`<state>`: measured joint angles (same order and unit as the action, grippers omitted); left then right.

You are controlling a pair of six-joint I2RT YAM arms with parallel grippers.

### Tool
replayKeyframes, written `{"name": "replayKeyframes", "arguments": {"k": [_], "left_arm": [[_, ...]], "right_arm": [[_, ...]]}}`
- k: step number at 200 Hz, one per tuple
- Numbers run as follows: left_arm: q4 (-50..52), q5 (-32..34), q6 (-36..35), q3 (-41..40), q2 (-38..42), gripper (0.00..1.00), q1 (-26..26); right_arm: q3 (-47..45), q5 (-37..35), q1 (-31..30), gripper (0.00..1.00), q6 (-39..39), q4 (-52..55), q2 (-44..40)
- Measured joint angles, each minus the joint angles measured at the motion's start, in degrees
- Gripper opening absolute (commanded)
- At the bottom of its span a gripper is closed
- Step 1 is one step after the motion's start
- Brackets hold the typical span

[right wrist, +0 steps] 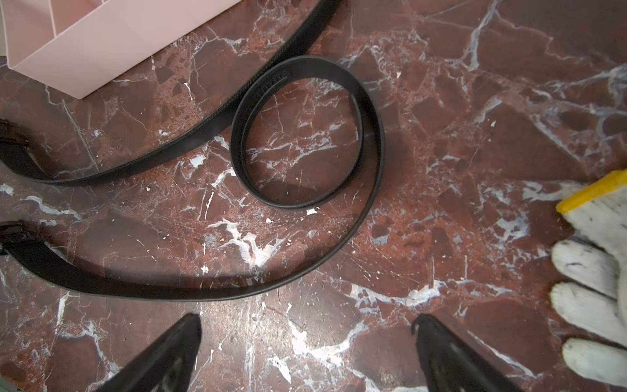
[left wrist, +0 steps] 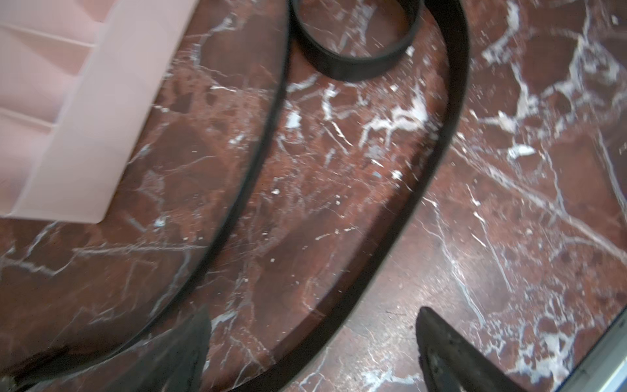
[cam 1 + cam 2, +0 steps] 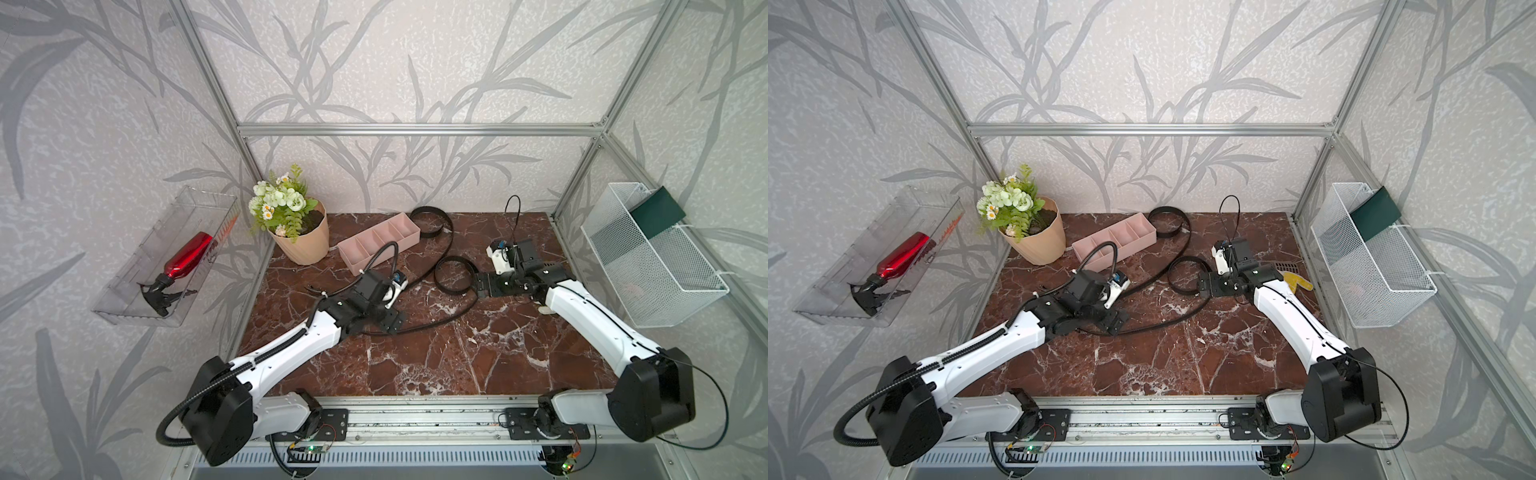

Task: Place the belts into the storage roll
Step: Adjust the belt at the center of the board.

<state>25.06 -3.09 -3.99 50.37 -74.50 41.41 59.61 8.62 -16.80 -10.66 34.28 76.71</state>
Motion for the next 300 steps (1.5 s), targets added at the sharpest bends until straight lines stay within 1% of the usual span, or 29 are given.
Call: {"name": "replayKeyframes", "arguments": {"k": [21,52,71,87,97,121,145,154,184,205,229,250,270,281,290,300], "left_arm": [[0.39,-0.17,-2.6,1.36,-5.55,0.91,3.76],[0.83,-1.49,-5.79,3.85,-12.57,0.88,6.23],[1.38,-1.49,-7.15,6.32,-16.9,0.8,7.02],[1.44,-1.51,-8.35,8.13,-20.39,0.7,7.3],[1.46,-1.46,-8.79,8.83,-22.16,0.67,7.32],[1.97,-1.73,-9.75,10.71,-26.16,0.47,7.43],[2.82,-2.23,-9.84,12.98,-29.22,0.14,7.45],[3.65,-2.56,-10.16,13.81,-29.92,0.0,7.45],[8.13,-3.85,-11.19,18.64,-31.17,0.0,7.48],[12.5,-6.78,-12.13,23.93,-31.15,0.0,7.45],[18.45,-13.09,-13.03,32.13,-31.15,0.0,6.54],[24.57,-21.77,-12.81,40.59,-31.36,0.0,4.79],[29.92,-30.8,-12.13,48.15,-32.48,0.0,1.33],[32.24,-35.15,-11.76,50.77,-33.14,0.0,-0.13],[33.68,-38.6,-11.41,51.93,-33.48,0.0,-1.53],[34.64,-42.01,-10.78,51.89,-33.51,0.0,-2.58]], "right_arm": [[-1.01,0.55,0.04,0.99,-1.31,0.39,-1.27],[-1.92,0.9,0.07,0.99,-2.67,0.87,-2.86],[-2.78,0.9,0.39,0.99,-3.39,1.03,-4.46],[-3.34,0.9,0.68,0.99,-4.02,1.22,-5.9],[-3.67,0.92,0.85,0.99,-4.39,1.27,-6.73],[-4.42,0.9,1.09,0.99,-4.81,1.66,-8.26],[-5.44,0.87,1.86,0.99,-5.44,2.05,-9.86],[-5.81,0.92,2.27,0.99,-5.64,2.14,-10.49],[-7.02,1.42,4.57,0.99,-7.45,2.21,-12.28],[-8.28,2.99,7.08,0.99,-9.22,2.29,-13.51],[-10.49,5.62,9.75,0.99,-10.49,1.68,-15.98],[-14.45,5.99,10.38,0.99,-10.1,-1.99,-20.87],[-22.38,4.74,9.22,0.99,-6.21,-10.49,-29.94],[-28.24,3.39,7.19,0.99,-1.97,-17.05,-35.69],[-33.4,2.25,4.42,0.99,2.73,-22.82,-39.82],[-37.38,0.79,1.6,1.0,7.76,-27.58,-42.12]]}}
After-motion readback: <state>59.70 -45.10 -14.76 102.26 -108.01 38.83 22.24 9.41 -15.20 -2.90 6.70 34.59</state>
